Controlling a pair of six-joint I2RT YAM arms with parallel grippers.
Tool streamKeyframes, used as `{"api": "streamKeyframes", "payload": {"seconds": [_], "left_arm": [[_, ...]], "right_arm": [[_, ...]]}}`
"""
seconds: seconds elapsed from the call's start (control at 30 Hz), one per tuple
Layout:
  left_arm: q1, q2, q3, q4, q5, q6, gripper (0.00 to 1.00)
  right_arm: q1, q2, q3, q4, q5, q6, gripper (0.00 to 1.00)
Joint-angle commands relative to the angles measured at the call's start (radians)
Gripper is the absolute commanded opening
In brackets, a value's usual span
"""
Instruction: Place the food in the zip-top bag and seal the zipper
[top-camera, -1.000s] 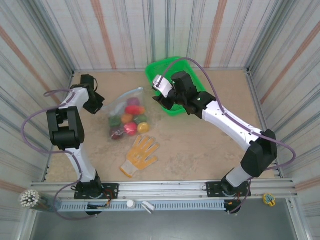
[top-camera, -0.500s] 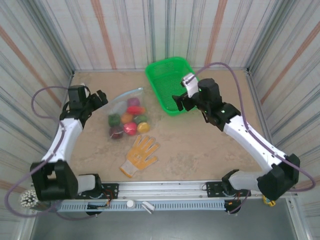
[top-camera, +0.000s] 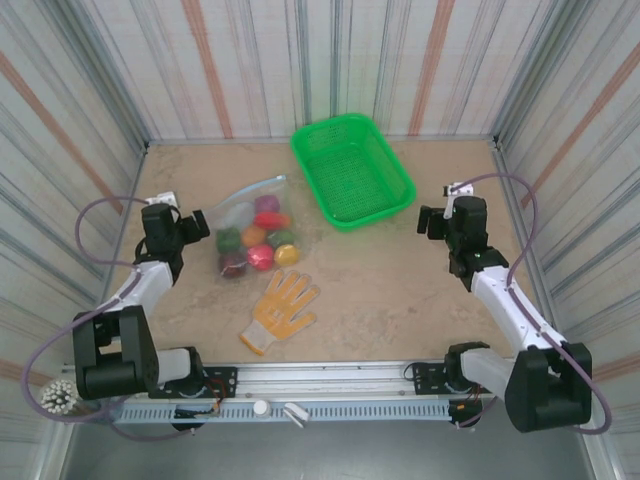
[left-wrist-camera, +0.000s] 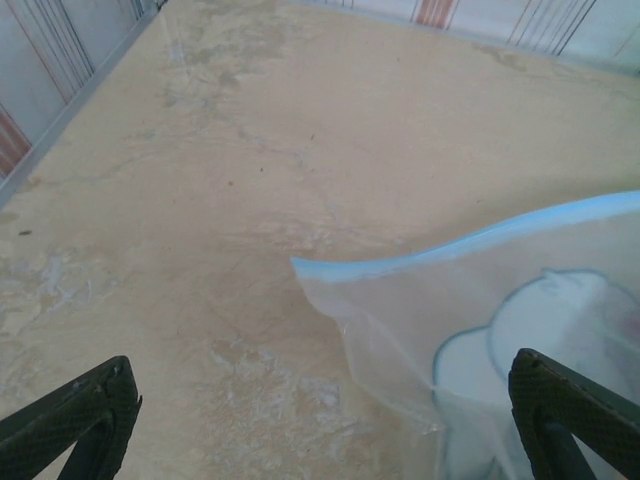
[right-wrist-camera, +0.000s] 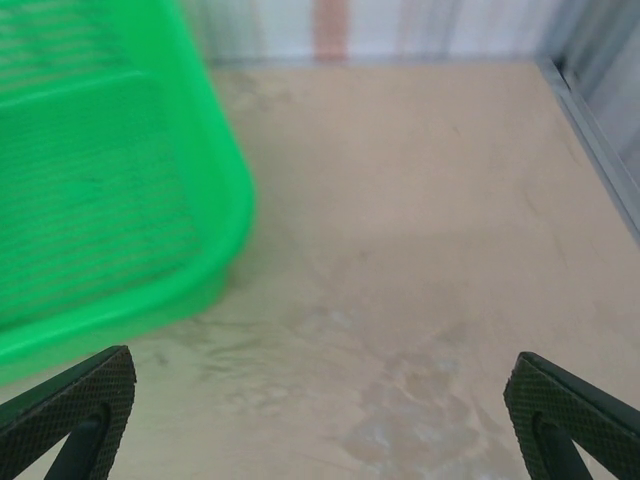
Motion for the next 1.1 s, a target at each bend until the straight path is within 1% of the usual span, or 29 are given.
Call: {"api": "streamKeyframes", "payload": {"seconds": [0.0, 0.07, 0.1, 0.13, 0.17, 0.27, 0.33, 0.37, 0.4, 0.43, 0.47, 0.5, 0.53, 0.6, 0.63, 0.67, 0.7, 0.73, 0.77, 0.8, 0.83, 0.87, 0.9, 0.97, 1.07], "left_arm": [[-0.003, 0.075, -0.051, 0.181, 0.015, 0.005, 0.99], [-0.011, 0.120, -0.074, 0.252, 0.024, 0.017, 0.99], [-0.016, 0.138, -0.094, 0.317, 0.033, 0.034, 0.99], [-0.021, 0.140, -0.110, 0.354, 0.060, 0.056, 0.99], [-0.025, 0.138, -0.118, 0.365, 0.071, 0.068, 0.99], [-0.071, 0.152, -0.129, 0.408, 0.085, 0.131, 0.99], [-0.116, 0.183, -0.185, 0.545, 0.080, 0.185, 0.99], [-0.125, 0.215, -0.230, 0.659, 0.072, 0.193, 0.99], [-0.125, 0.237, -0.258, 0.745, 0.051, 0.192, 0.99], [-0.121, 0.227, -0.259, 0.716, 0.042, 0.177, 0.99], [-0.119, 0.203, -0.235, 0.622, 0.040, 0.168, 0.99], [-0.117, 0.216, -0.213, 0.609, 0.029, 0.165, 0.99], [-0.120, 0.235, -0.198, 0.611, 0.028, 0.170, 0.99], [-0.127, 0.220, -0.187, 0.560, 0.021, 0.175, 0.99], [-0.133, 0.227, -0.187, 0.578, 0.016, 0.183, 0.99], [-0.141, 0.230, -0.183, 0.571, 0.030, 0.198, 0.99], [-0.144, 0.225, -0.176, 0.548, 0.051, 0.210, 0.99], [-0.143, 0.228, -0.179, 0.562, 0.053, 0.212, 0.99], [-0.141, 0.230, -0.175, 0.556, 0.060, 0.209, 0.99], [-0.134, 0.226, -0.172, 0.542, 0.075, 0.206, 0.99], [-0.130, 0.231, -0.171, 0.550, 0.078, 0.207, 0.99], [-0.128, 0.231, -0.172, 0.550, 0.085, 0.205, 0.99], [-0.126, 0.230, -0.170, 0.540, 0.087, 0.205, 0.99], [-0.117, 0.232, -0.170, 0.546, 0.106, 0.199, 0.99], [-0.112, 0.235, -0.165, 0.542, 0.114, 0.197, 0.99]], "right_arm": [[-0.061, 0.075, -0.043, 0.085, 0.022, 0.083, 0.99], [-0.091, 0.111, -0.068, 0.133, 0.005, 0.063, 0.99], [-0.106, 0.127, -0.085, 0.171, -0.015, 0.059, 0.99], [-0.126, 0.136, -0.098, 0.197, -0.046, 0.062, 0.99], [-0.144, 0.141, -0.114, 0.234, -0.088, 0.049, 0.99], [-0.153, 0.170, -0.199, 0.420, -0.137, -0.024, 0.99], [-0.169, 0.208, -0.247, 0.532, -0.168, -0.020, 0.99], [-0.181, 0.236, -0.278, 0.628, -0.201, -0.011, 0.99], [-0.187, 0.242, -0.278, 0.640, -0.228, -0.011, 0.99], [-0.192, 0.250, -0.279, 0.660, -0.275, -0.026, 0.99], [-0.195, 0.272, -0.298, 0.740, -0.301, -0.019, 0.99], [-0.202, 0.302, -0.317, 0.804, -0.329, -0.021, 0.99], [-0.208, 0.336, -0.336, 0.862, -0.334, -0.017, 0.99], [-0.213, 0.446, -0.382, 1.058, -0.317, -0.002, 0.99], [-0.215, 0.488, -0.378, 1.119, -0.325, 0.009, 0.99], [-0.213, 0.440, -0.332, 0.934, -0.325, -0.011, 0.99], [-0.197, 0.424, -0.272, 0.808, -0.296, -0.026, 0.99], [-0.174, 0.467, -0.258, 0.854, -0.263, -0.033, 0.99], [-0.178, 0.457, -0.281, 0.878, -0.246, -0.025, 0.99], [-0.172, 0.443, -0.252, 0.793, -0.205, -0.015, 0.99], [-0.162, 0.455, -0.250, 0.810, -0.185, -0.020, 0.99], [-0.159, 0.457, -0.258, 0.832, -0.178, -0.021, 0.99], [-0.158, 0.451, -0.246, 0.793, -0.176, -0.021, 0.99], [-0.160, 0.457, -0.251, 0.817, -0.176, -0.021, 0.99], [-0.171, 0.458, -0.246, 0.806, -0.197, -0.015, 0.99]]}}
